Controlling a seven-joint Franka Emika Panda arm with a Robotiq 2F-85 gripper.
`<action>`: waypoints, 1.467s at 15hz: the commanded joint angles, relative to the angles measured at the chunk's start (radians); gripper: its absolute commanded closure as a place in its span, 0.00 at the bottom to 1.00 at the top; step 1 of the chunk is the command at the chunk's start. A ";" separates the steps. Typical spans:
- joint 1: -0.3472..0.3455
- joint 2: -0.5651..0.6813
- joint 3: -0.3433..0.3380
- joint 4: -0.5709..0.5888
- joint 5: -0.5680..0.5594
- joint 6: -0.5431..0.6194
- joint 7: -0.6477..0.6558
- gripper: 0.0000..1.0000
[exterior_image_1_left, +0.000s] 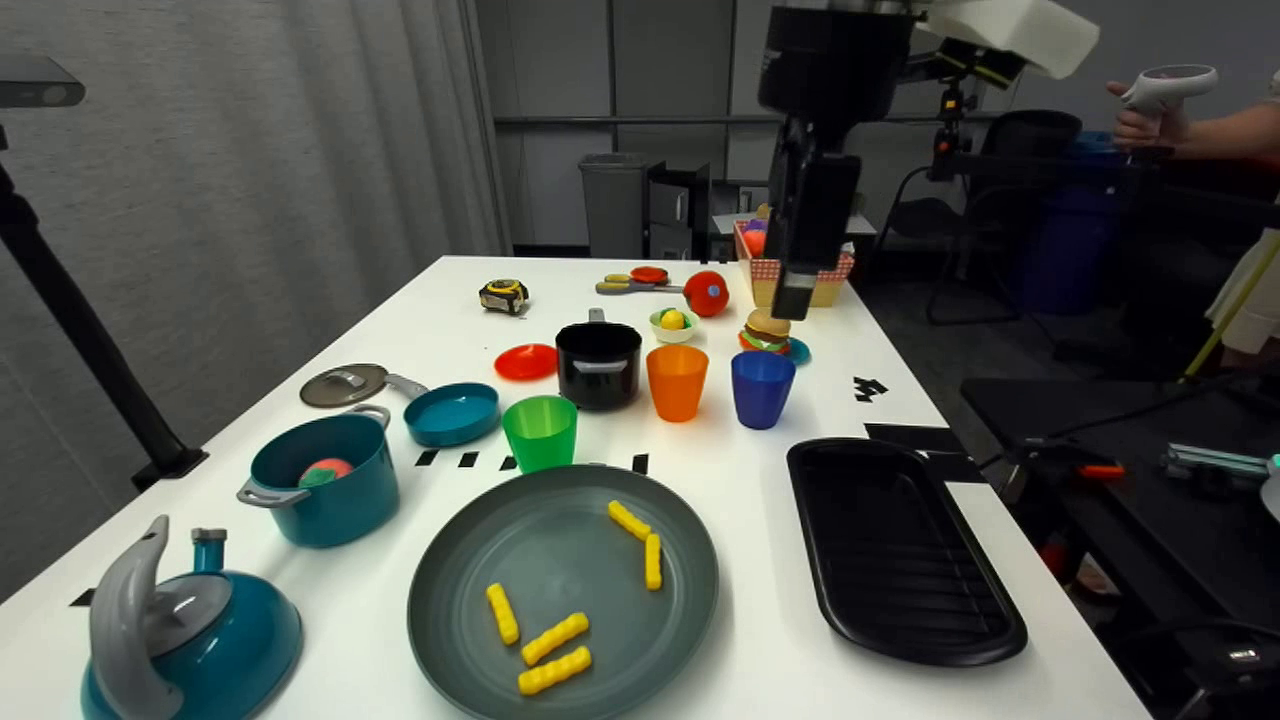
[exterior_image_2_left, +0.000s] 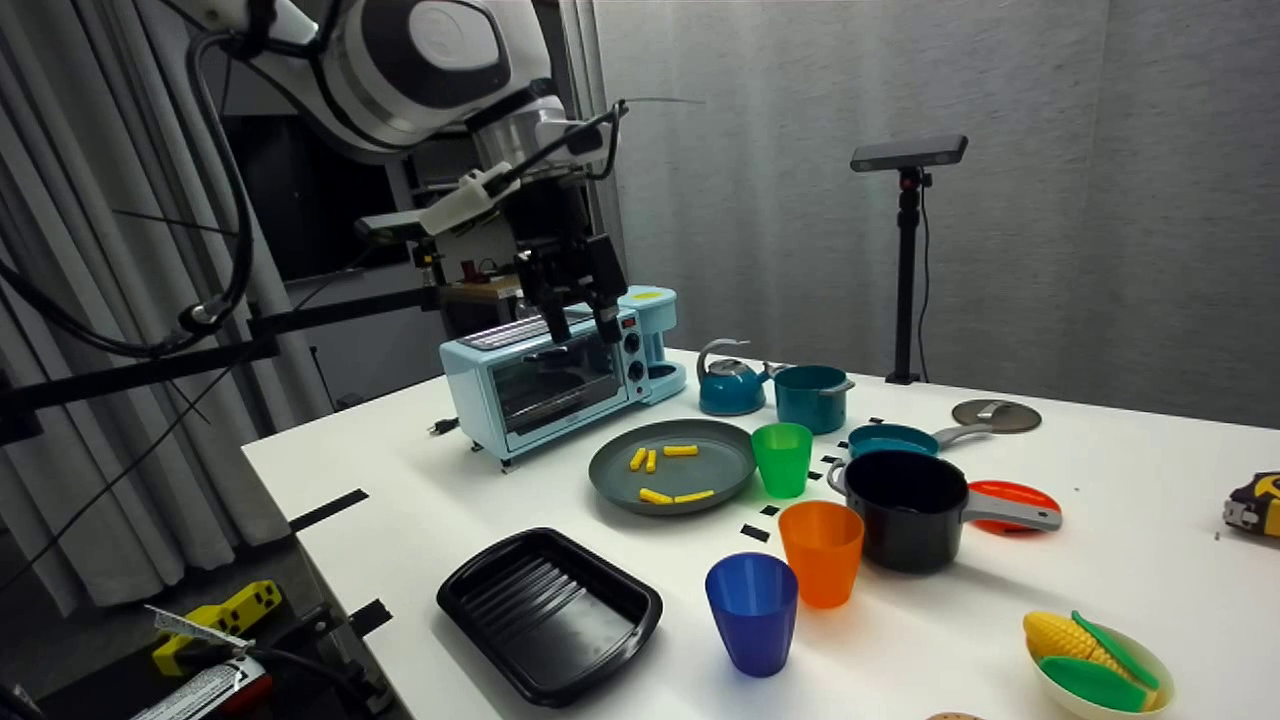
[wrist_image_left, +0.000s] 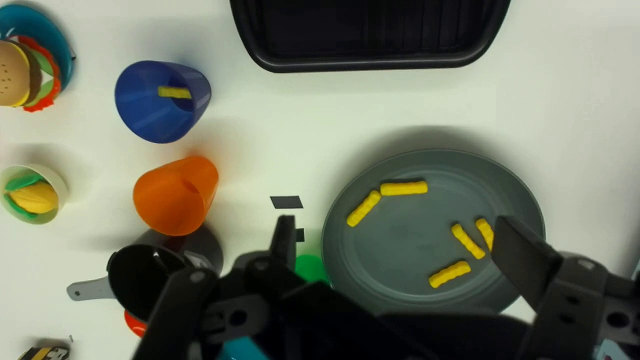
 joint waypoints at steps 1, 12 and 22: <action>0.005 0.145 -0.003 0.169 -0.004 -0.011 0.076 0.00; 0.013 0.166 -0.009 0.113 -0.051 0.035 0.151 0.00; 0.139 0.443 -0.047 0.357 -0.133 0.079 0.517 0.00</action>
